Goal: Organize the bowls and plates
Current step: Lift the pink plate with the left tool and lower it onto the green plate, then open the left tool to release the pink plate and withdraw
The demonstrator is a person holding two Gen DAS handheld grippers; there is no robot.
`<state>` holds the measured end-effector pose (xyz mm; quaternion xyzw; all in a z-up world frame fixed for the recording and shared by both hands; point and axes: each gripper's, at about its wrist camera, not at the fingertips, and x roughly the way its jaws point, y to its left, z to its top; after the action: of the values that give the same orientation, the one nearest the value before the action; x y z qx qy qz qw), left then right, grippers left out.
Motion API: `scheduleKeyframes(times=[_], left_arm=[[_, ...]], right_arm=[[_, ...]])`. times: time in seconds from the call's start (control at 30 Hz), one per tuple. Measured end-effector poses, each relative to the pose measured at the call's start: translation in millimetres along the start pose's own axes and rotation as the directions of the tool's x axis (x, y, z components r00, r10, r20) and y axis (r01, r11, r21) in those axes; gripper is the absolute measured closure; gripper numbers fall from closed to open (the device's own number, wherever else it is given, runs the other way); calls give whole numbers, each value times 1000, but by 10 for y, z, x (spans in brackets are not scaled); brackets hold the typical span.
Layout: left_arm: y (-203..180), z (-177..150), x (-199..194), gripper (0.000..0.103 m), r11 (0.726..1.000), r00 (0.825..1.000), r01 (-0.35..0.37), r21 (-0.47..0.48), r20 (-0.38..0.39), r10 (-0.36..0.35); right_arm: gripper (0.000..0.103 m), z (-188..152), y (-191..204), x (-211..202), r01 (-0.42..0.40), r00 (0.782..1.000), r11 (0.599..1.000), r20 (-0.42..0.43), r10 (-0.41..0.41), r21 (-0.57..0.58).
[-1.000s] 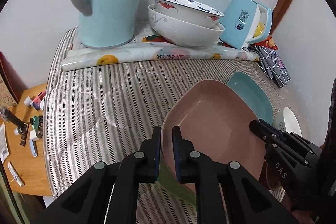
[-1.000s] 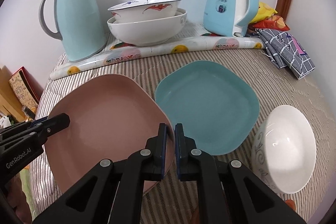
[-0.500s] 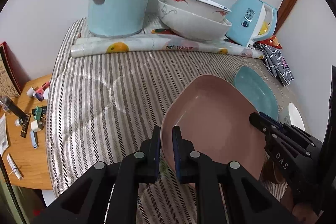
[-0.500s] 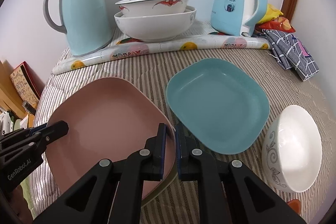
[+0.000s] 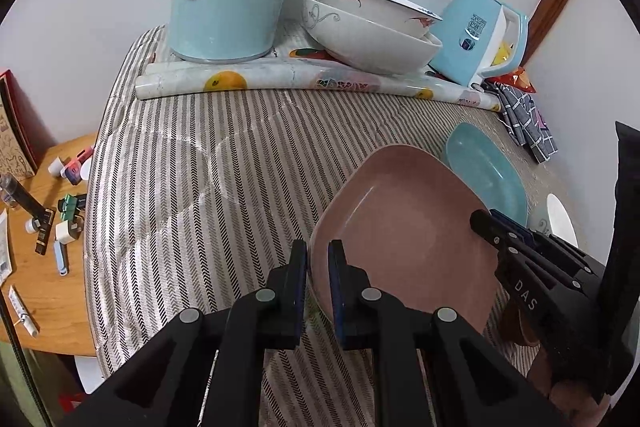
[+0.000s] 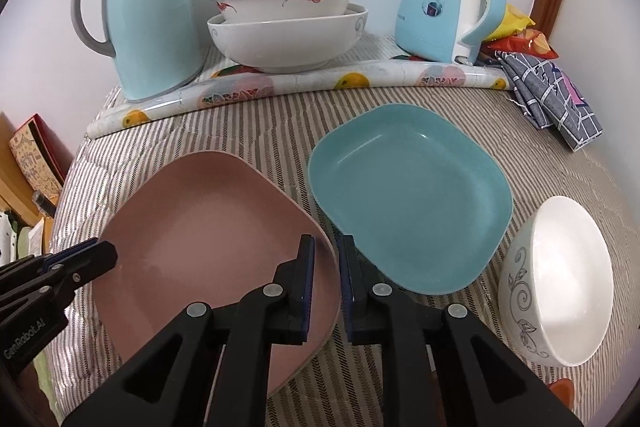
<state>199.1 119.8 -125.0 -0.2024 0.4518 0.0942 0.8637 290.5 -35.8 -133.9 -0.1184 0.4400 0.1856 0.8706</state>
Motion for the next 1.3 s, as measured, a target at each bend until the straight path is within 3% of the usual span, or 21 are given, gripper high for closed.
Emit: scheduleKeyframes(times=[0.17, 0.23, 0.3, 0.37, 0.53, 0.6, 0.7, 0.87, 1.0, 1.2, 1.3], left_arm=[[0, 0, -53, 88, 1000, 1000, -23, 16, 5, 23], [-10, 4, -77, 72, 999, 1000, -28, 25, 2, 28], [-16, 2, -129, 65, 999, 999, -33, 28, 18, 33], [-12, 0, -182, 65, 999, 999, -28, 24, 33, 27], [14, -12, -257, 49, 1000, 1000, 0, 10, 27, 0], [31, -37, -327, 48, 1000, 998, 30, 0, 56, -30], [65, -58, -427, 38, 999, 995, 37, -25, 90, -35], [55, -73, -517, 36, 1000, 994, -6, -8, 113, 7], [47, -112, -544, 36, 1000, 993, 27, -16, 115, -25], [-52, -205, -472, 36, 993, 994, 106, -45, 4, -106], [-85, -235, -486, 36, 993, 996, 92, -78, 2, -92]], right_arm=[[87, -3, -9, -62, 5, 1000, 1000, 11, -5, -2], [82, -4, -11, -90, 10, 1000, 1000, 12, -10, 1], [75, -15, -11, -126, 8, 1000, 1000, 21, -8, 4], [69, -30, 1, -168, 11, 999, 1000, 30, -11, 2], [68, -60, 16, -273, 21, 999, 1000, 34, -21, 0], [68, -98, -5, -327, 27, 999, 1000, 31, -28, 14], [68, -167, -63, -380, 16, 1000, 999, 21, -17, 46], [68, -303, -105, -456, 16, 1000, 998, 10, -16, 62], [68, -390, -143, -567, 10, 1000, 997, 23, -12, 72], [68, -455, -260, -731, 12, 999, 996, 50, -16, 88], [68, -461, -343, -815, 16, 998, 996, 62, -22, 93]])
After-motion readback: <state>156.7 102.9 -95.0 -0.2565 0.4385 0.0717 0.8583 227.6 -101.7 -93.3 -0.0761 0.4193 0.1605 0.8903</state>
